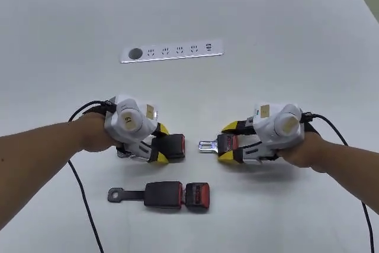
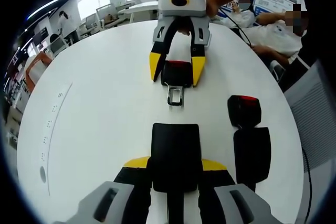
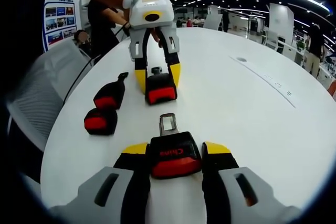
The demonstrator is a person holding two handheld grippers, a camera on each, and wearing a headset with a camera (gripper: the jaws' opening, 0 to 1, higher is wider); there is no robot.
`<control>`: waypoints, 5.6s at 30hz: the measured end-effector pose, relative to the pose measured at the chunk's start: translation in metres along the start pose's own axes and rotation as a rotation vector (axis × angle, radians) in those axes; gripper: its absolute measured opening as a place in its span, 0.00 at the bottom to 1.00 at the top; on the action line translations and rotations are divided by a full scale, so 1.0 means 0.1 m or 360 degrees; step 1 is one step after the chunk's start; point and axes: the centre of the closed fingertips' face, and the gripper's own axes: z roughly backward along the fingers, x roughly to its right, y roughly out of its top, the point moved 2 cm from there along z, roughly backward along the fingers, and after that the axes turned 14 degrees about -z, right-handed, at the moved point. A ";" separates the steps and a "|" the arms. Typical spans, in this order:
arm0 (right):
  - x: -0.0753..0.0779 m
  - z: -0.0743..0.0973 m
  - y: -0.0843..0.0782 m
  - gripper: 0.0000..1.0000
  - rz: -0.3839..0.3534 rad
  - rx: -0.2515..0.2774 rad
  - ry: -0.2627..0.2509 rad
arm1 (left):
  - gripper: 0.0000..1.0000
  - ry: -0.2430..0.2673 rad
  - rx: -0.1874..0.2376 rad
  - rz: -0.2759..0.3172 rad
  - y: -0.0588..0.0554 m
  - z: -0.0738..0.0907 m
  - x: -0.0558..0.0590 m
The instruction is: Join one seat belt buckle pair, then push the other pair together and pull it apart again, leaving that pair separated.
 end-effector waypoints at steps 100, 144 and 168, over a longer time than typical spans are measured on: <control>-0.91 1.10 0.46 0.92 -0.0516 0.0642 -0.1034 | 1.00 0.1005 0.0500 0.1126 -0.24 1.62 1.19; -1.66 1.33 0.13 0.98 -0.0579 0.0761 -0.1215 | 1.00 0.1189 0.0689 0.1170 -0.44 1.98 1.78; -1.65 1.28 0.18 0.98 -0.0566 0.0740 -0.1192 | 1.00 0.1195 0.0683 0.1139 -0.41 2.04 1.72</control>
